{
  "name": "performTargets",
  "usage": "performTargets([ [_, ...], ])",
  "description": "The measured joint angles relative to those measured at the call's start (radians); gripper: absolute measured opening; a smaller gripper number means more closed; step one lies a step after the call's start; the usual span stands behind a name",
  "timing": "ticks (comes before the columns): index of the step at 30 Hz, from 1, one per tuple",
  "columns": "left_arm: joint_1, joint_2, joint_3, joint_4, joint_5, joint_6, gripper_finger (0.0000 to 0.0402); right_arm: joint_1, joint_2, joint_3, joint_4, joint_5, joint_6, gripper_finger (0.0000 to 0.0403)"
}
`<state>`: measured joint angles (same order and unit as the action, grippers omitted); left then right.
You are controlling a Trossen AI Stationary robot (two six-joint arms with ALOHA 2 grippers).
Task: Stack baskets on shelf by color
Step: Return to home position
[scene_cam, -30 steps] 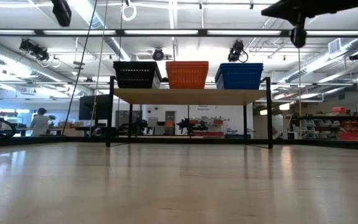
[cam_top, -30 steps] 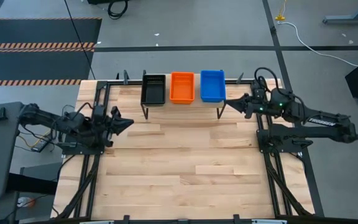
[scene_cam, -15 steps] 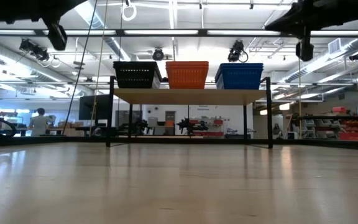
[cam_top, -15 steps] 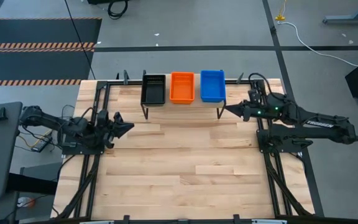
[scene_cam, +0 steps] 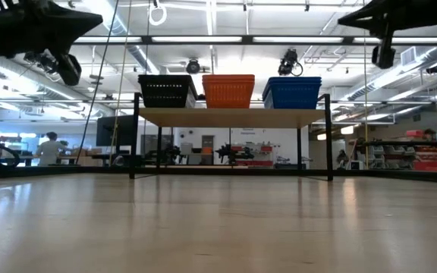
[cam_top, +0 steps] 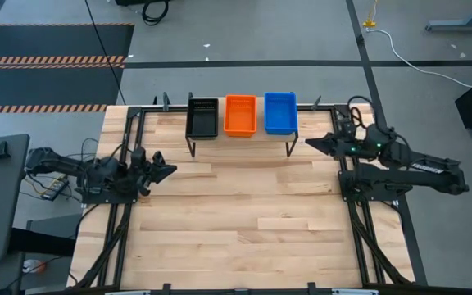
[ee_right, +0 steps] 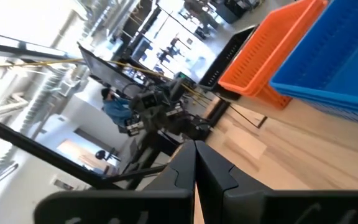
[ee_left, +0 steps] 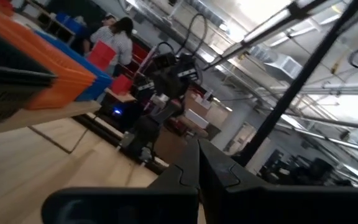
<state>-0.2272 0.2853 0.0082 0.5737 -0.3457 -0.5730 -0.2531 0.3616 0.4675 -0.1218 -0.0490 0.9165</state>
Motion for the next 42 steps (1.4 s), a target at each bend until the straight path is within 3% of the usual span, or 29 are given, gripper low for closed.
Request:
performTargets([
  [8,0.176,-0.055,0.0,-0.079,0.201,-0.045,0.0,0.0,-0.127,0.0,-0.103,0.005,-0.025,0.0009],
  [14,0.23,-0.057,0.0,-0.083,0.202,-0.044,0.001,0.0,-0.179,0.0,-0.104,-0.004,-0.152,0.0009],
  [25,0.236,-0.057,-0.001,-0.134,0.201,-0.043,0.0019,0.012,-0.237,-0.017,-0.207,0.012,-0.193,0.0009],
  [33,0.236,-0.057,-0.001,-0.134,0.201,-0.043,0.0038,0.011,-0.285,-0.166,-0.135,0.069,-0.18,0.0009],
  [42,0.236,-0.057,-0.001,-0.134,0.201,-0.044,0.0028,0.011,-0.356,-0.321,-0.012,-0.031,-0.221,0.0009],
])
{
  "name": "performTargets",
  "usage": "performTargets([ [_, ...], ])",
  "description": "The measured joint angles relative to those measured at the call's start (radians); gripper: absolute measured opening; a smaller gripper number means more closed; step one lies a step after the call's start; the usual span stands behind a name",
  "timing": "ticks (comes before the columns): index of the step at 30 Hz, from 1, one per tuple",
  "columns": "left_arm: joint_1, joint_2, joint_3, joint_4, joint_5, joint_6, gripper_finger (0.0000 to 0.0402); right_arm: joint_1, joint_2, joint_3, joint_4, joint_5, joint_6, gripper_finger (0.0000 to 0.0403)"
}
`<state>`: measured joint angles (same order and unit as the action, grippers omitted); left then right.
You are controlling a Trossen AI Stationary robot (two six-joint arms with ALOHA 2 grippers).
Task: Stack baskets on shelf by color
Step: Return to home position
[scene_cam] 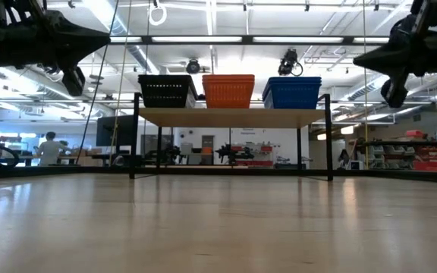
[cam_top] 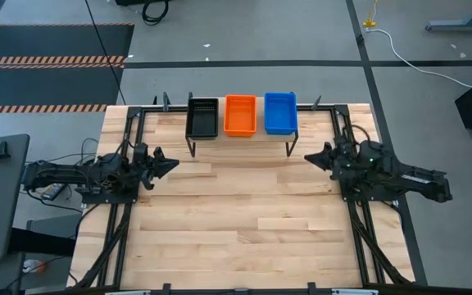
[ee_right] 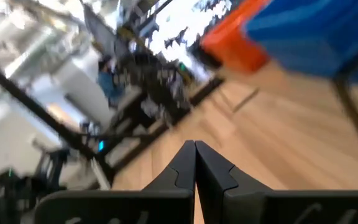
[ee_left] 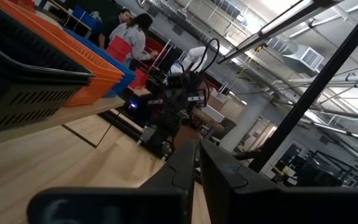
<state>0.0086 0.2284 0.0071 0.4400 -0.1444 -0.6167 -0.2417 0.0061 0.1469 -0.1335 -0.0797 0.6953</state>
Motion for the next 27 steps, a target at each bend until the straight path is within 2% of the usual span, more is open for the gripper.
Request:
performTargets([
  [4,0.0,0.0,0.0,0.002,0.0,0.0,0.0033,0.0,-0.001,-0.006,-0.074,-0.067,-0.042,0.0009],
  [13,0.0,0.0,0.0,0.002,0.0,0.0,0.0036,0.013,-0.001,-0.007,-0.098,-0.106,-0.068,0.0009],
  [17,0.0,0.0,0.0,0.002,0.0,0.0,0.0031,0.037,-0.001,-0.054,-0.043,-0.06,-0.072,0.0009],
  [21,0.0,0.0,-0.001,0.004,0.0,0.0,0.0031,0.072,0.022,-0.14,0.169,-0.011,-0.044,0.0009],
  [24,0.0,0.0,-0.001,0.002,0.0,0.0,0.0036,0.096,0.036,-0.137,0.146,0.058,-0.114,0.0009],
  [27,0.0,0.0,-0.001,0.002,0.0,0.0,0.0038,0.106,0.066,-0.138,0.141,0.083,-0.156,0.0009],
])
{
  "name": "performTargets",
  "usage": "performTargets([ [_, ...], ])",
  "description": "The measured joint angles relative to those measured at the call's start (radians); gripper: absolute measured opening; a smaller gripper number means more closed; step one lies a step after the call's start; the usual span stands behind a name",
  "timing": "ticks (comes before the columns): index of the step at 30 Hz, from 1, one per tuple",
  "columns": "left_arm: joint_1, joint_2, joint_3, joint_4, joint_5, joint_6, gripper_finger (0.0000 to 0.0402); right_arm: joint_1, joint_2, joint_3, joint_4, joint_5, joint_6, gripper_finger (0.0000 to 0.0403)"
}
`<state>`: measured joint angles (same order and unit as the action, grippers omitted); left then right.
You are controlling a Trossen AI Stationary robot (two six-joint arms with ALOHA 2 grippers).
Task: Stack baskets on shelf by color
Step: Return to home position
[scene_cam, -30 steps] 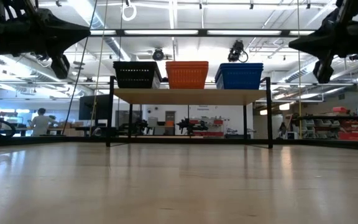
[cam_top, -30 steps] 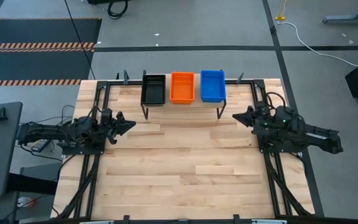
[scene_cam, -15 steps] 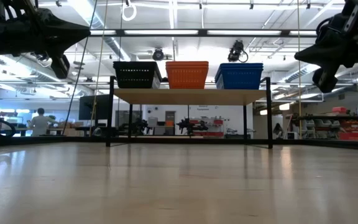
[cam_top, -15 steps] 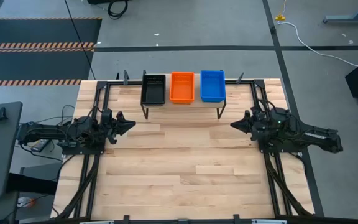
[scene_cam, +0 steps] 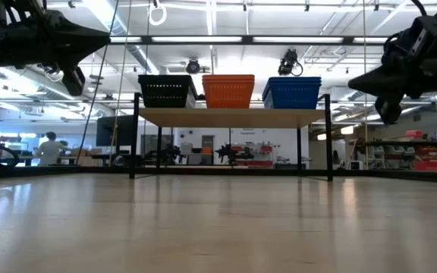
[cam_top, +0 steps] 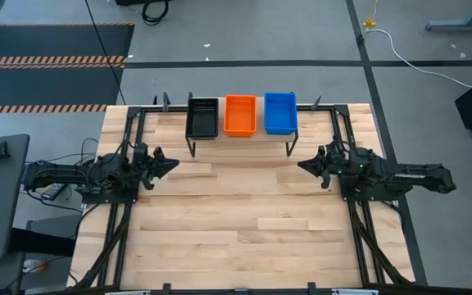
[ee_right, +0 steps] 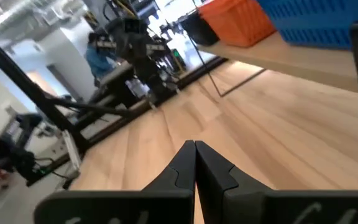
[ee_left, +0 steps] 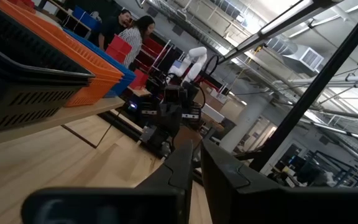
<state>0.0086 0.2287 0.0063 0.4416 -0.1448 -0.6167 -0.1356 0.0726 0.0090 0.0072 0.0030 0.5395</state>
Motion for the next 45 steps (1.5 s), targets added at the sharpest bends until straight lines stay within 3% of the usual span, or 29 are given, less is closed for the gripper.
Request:
performTargets([
  [11,0.0,0.0,0.0,0.001,0.0,0.0,0.003,0.036,0.092,0.0,0.022,-0.134,-0.094,0.0009],
  [17,0.0,0.0,0.0,0.001,0.0,0.0,0.0037,0.054,0.092,0.0,0.023,-0.136,-0.157,0.0009],
  [45,0.0,0.0,0.0,0.001,0.0,0.0,0.0034,0.055,0.092,0.0,0.022,-0.128,-0.14,0.0009],
])
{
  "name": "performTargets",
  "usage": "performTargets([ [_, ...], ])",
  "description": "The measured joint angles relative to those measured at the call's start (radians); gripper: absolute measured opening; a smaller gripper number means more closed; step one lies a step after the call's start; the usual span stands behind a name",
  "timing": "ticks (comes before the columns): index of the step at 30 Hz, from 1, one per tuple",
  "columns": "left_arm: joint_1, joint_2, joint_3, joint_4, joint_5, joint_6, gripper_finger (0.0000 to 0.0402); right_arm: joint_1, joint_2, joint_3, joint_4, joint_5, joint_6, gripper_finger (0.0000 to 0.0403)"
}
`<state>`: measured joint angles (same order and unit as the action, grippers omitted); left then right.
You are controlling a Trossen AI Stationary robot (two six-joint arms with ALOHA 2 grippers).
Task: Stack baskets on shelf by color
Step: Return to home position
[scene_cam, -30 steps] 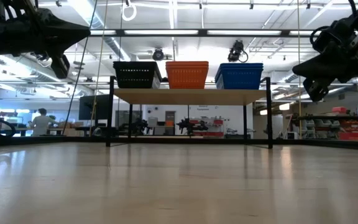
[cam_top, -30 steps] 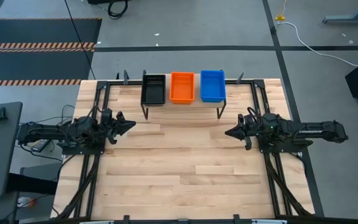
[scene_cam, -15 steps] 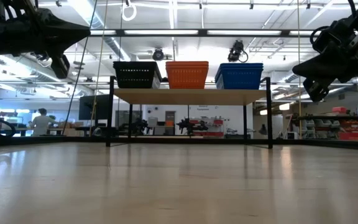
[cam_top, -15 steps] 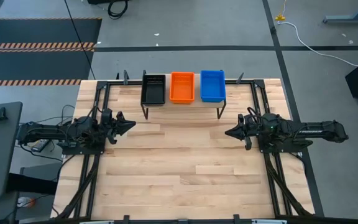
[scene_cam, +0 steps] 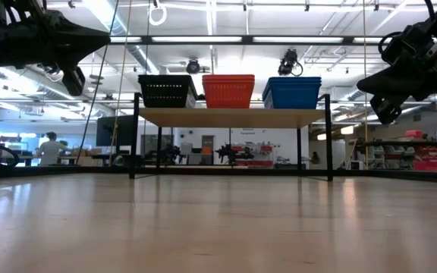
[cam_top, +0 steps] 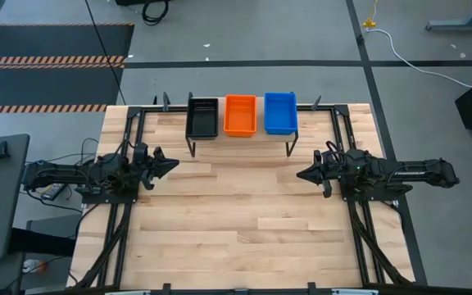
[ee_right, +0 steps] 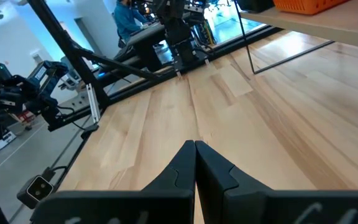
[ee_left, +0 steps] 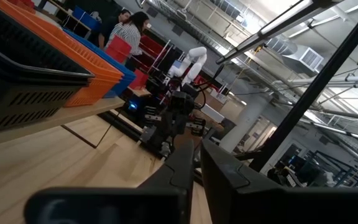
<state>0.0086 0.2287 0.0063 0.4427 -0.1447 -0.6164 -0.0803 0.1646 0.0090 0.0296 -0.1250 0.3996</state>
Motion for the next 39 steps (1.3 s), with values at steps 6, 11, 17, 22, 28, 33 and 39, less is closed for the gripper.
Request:
performTargets([
  [6,0.0,0.0,0.0,0.0,0.0,0.0,0.003,0.0,0.0,0.0,0.0,0.0,0.0,0.0009],
  [11,0.0,0.0,0.0,0.0,0.0,0.0,0.0035,0.0,0.0,0.0,0.0,0.0,0.0,0.0009],
  [17,0.0,0.0,0.0,0.0,0.0,0.0,0.0033,0.0,0.0,0.0,0.0,0.0,0.0,0.001],
  [22,0.0,0.0,0.0,0.0,0.0,0.0,0.0028,0.0,0.0,0.0,0.0,0.0,0.0,0.001],
  [28,0.0,0.0,0.0,0.0,0.0,0.0,0.0036,0.0,0.0,0.0,0.0,0.0,0.0,0.001],
  [33,0.0,0.0,0.0,0.0,0.0,0.0,0.0038,0.0,0.0,0.0,0.0,0.0,0.0,0.001],
  [39,0.0,0.0,0.0,0.0,0.0,0.0,0.0037,0.0,0.0,0.0,0.0,0.0,0.0,0.001],
])
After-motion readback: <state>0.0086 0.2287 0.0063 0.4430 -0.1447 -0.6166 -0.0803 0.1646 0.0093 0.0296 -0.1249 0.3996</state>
